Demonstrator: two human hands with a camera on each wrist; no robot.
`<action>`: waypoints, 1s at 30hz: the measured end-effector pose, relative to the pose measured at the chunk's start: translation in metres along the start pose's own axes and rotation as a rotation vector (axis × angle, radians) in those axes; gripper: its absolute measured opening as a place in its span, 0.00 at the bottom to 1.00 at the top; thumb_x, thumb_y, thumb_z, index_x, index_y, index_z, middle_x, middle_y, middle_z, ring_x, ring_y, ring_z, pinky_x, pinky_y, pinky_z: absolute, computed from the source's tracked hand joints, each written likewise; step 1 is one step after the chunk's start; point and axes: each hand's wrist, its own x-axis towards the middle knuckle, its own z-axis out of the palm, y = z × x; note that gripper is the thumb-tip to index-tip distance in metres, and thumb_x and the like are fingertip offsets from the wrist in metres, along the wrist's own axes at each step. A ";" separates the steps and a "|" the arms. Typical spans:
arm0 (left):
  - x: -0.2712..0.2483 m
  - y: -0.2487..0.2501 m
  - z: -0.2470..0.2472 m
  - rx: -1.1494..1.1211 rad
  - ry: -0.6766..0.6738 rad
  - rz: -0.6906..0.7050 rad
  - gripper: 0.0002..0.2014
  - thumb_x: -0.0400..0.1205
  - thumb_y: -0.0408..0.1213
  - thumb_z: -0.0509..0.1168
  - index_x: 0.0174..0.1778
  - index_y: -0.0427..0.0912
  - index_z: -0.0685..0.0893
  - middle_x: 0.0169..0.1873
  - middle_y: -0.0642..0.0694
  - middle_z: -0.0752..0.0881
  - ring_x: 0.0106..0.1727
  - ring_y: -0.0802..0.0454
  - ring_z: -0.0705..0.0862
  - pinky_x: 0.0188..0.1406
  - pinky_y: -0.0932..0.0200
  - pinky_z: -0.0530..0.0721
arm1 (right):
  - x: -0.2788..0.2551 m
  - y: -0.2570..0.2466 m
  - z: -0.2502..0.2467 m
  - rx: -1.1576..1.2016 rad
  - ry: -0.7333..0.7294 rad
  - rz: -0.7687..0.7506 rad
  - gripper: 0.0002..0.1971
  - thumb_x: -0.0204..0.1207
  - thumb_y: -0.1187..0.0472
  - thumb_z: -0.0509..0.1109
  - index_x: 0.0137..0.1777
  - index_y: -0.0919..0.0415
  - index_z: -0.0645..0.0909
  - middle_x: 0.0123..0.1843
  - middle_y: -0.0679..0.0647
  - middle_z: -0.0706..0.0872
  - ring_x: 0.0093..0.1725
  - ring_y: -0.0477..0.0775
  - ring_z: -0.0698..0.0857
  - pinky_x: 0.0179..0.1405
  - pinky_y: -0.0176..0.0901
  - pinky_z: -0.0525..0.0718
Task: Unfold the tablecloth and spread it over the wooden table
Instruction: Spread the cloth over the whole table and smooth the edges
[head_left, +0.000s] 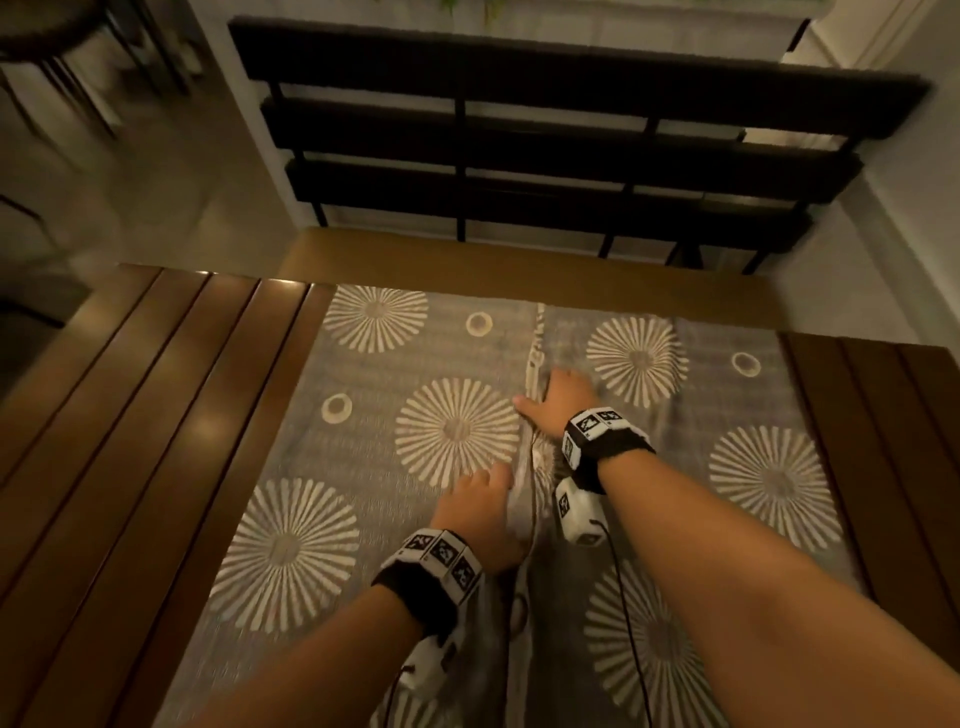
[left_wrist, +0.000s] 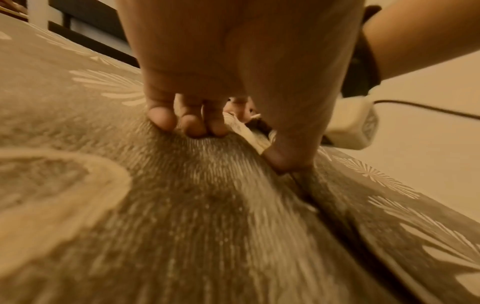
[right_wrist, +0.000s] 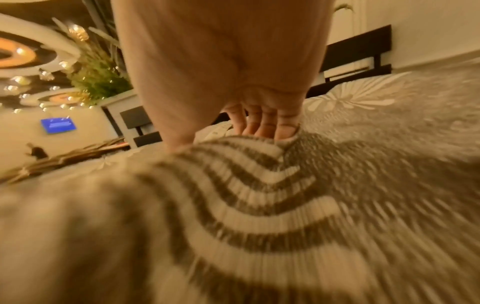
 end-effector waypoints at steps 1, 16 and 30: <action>-0.004 -0.003 0.001 0.044 -0.031 0.011 0.33 0.69 0.47 0.73 0.67 0.48 0.65 0.65 0.45 0.74 0.65 0.43 0.73 0.66 0.46 0.77 | 0.006 -0.002 -0.001 -0.011 0.004 0.028 0.36 0.74 0.37 0.68 0.71 0.65 0.72 0.66 0.65 0.80 0.64 0.67 0.80 0.63 0.58 0.80; -0.099 -0.137 -0.051 -0.163 0.113 -0.295 0.19 0.73 0.28 0.65 0.55 0.53 0.82 0.58 0.48 0.81 0.59 0.45 0.81 0.54 0.54 0.79 | 0.038 -0.095 -0.005 0.171 -0.109 0.006 0.47 0.60 0.45 0.75 0.79 0.54 0.61 0.65 0.62 0.82 0.59 0.67 0.84 0.58 0.54 0.84; -0.198 -0.304 -0.042 -0.281 -0.144 -0.340 0.37 0.77 0.31 0.65 0.76 0.67 0.61 0.72 0.42 0.68 0.67 0.38 0.77 0.58 0.47 0.83 | 0.016 -0.336 0.042 0.045 0.078 -0.443 0.13 0.80 0.60 0.59 0.56 0.53 0.84 0.57 0.61 0.85 0.51 0.63 0.85 0.51 0.51 0.83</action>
